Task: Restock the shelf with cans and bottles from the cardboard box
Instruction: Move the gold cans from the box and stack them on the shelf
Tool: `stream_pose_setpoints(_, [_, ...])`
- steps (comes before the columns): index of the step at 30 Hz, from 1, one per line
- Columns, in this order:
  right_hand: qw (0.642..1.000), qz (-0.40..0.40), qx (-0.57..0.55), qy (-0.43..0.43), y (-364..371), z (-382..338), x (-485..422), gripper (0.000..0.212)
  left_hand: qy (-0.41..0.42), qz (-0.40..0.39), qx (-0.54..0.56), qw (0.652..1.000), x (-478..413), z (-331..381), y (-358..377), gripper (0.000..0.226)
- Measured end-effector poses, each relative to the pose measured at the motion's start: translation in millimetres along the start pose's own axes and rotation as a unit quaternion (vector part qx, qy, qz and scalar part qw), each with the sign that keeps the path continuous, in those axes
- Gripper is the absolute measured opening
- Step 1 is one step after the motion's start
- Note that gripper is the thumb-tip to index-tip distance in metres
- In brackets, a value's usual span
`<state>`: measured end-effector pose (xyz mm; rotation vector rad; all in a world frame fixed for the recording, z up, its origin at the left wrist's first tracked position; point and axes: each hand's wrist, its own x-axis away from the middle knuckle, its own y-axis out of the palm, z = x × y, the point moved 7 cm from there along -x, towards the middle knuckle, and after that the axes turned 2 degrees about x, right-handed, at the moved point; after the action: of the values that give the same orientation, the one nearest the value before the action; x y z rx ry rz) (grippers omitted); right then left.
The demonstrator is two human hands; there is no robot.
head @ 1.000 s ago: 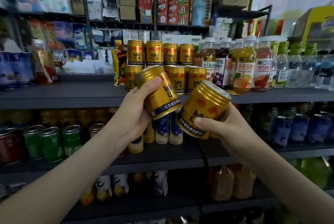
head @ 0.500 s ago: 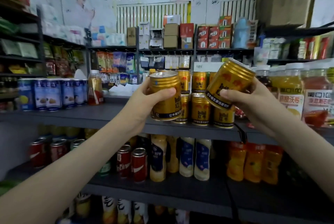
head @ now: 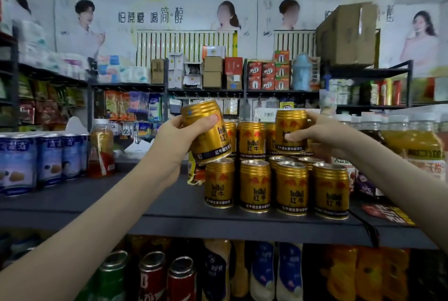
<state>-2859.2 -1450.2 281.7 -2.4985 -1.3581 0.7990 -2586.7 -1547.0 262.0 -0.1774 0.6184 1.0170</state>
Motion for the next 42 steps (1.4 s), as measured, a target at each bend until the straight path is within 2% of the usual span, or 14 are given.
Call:
stream_pose_setpoints(3, [0.998, -0.018, 0.044, 0.033, 13, 12, -17, 0.081, 0.004, -0.006, 0.022, 1.0, -13, -12, -2, 0.063])
stream_pose_setpoints(7, [0.996, -0.042, 0.049, 0.062, 13, 18, -25, 0.051, 0.0, -0.022, 0.037, 0.999, -21, -25, 3, 0.066])
stream_pose_setpoints(11, [0.995, -0.069, 0.05, 0.06, 11, 23, -26, 0.037, -0.001, -0.029, 0.045, 0.999, -23, -32, 10, 0.062])
stream_pose_setpoints(13, [0.995, -0.067, 0.05, 0.055, 7, 27, -29, 0.044, -0.001, -0.028, 0.052, 0.998, -23, -33, 14, 0.058])
stream_pose_setpoints(17, [0.994, -0.074, 0.07, 0.043, 2, 33, -35, 0.076, 0.005, -0.026, 0.032, 0.999, -21, -33, 27, 0.068])
stream_pose_setpoints(24, [0.983, -0.068, 0.17, 0.012, 7, 20, -27, 0.084, 0.013, -0.029, 0.01, 0.999, -17, -30, 50, 0.062])
stream_pose_setpoints(26, [0.975, -0.016, 0.216, -0.04, 0, 14, -21, 0.086, 0.004, -0.04, -0.005, 0.999, -17, -28, 58, 0.062])
stream_pose_setpoints(28, [0.963, 0.039, 0.23, -0.135, -4, -5, -5, 0.08, -0.006, -0.052, -0.025, 0.998, -18, -27, 65, 0.059])
stream_pose_setpoints(29, [0.96, 0.046, 0.209, -0.179, -3, -16, 5, 0.076, -0.006, -0.061, -0.031, 0.998, -18, -26, 69, 0.054])
stream_pose_setpoints(31, [0.971, -0.004, 0.115, -0.211, 4, -30, 26, 0.072, 0.004, -0.081, -0.041, 0.996, -17, -24, 80, 0.046])
stream_pose_setpoints(33, [0.974, -0.077, 0.031, -0.213, 15, -38, 42, 0.072, 0.018, -0.102, -0.043, 0.994, -15, -22, 94, 0.052])
stream_pose_setpoints(35, [0.972, -0.112, 0.005, -0.205, 21, -38, 50, 0.064, 0.034, -0.125, -0.042, 0.991, -12, -19, 110, 0.062])
stream_pose_setpoints(37, [0.973, -0.117, 0.005, -0.199, 20, -35, 53, 0.065, 0.041, -0.142, -0.04, 0.988, -10, -18, 123, 0.064])
stream_pose_setpoints(42, [0.981, -0.094, -0.01, -0.169, 7, -19, 55, 0.074, 0.044, -0.164, -0.061, 0.984, -12, -22, 148, 0.042])
